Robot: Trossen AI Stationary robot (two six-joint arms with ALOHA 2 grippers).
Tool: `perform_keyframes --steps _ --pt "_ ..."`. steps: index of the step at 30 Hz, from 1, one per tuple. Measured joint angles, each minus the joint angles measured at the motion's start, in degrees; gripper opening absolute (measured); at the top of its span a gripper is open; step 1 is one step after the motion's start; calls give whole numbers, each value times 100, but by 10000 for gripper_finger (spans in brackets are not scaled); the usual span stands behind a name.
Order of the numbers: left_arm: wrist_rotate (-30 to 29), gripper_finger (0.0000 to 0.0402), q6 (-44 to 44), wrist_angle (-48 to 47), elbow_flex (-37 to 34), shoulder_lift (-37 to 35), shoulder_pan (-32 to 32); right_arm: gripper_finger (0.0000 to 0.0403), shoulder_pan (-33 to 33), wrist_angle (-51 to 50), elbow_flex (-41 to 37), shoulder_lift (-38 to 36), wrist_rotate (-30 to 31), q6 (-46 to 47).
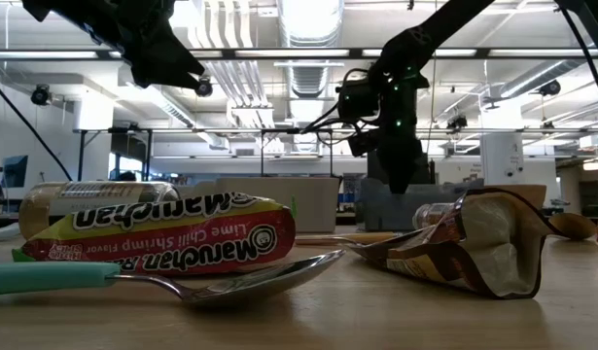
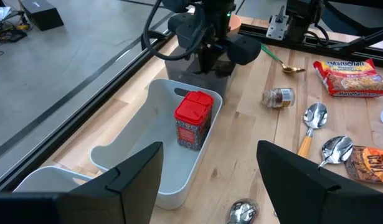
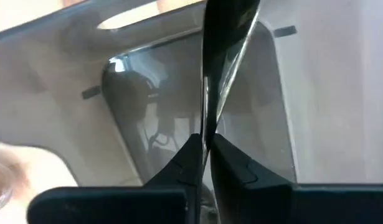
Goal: Pick & Place Food Item
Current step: Put the black spoon into the black bin
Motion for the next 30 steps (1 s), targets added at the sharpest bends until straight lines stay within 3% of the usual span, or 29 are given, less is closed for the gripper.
perform_keyframes --steps 21,30 --pt "0 262 -9 2 2 -1 -2 9 -2 -133 -93 17 -18 101" --pt "0 262 -7 2 0 -1 -1 9 -2 -175 -14 540 -5 75"
